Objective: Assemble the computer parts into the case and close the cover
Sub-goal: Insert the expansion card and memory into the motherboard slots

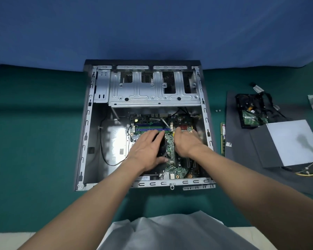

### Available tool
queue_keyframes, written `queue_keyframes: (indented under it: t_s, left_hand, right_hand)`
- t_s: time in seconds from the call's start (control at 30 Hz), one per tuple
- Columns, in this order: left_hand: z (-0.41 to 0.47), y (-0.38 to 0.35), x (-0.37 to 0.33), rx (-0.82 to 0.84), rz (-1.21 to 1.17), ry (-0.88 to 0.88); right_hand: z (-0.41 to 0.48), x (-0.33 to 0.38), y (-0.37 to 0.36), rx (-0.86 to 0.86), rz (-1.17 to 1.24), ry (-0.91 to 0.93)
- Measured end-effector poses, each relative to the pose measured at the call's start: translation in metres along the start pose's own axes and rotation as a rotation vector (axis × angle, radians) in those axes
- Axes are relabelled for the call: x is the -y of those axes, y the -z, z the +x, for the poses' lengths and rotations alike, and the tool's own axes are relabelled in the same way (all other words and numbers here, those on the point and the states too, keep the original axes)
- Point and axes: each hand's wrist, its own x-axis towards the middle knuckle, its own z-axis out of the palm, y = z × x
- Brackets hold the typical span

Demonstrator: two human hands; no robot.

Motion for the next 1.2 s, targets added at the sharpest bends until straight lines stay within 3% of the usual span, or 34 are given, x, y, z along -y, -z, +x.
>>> queue_keyframes:
  t_s: [0.27, 0.67, 0.93, 1.2]
  left_hand:
    - [0.001, -0.001, 0.001, -0.053, -0.018, -0.005]
    - [0.006, -0.004, 0.002, 0.062, -0.076, 0.013]
    - [0.015, -0.004, 0.006, 0.245, -0.094, 0.034]
    - [0.014, -0.005, 0.006, 0.275, -0.111, 0.044]
  right_hand:
    - [0.007, -0.004, 0.006, -0.290, 0.432, -0.035]
    - [-0.006, -0.015, 0.037, -0.342, 0.684, 0.091]
    - [-0.010, -0.016, 0.036, -0.356, 0.701, 0.186]
    - [-0.011, -0.020, 0.036, -0.336, 0.744, 0.179]
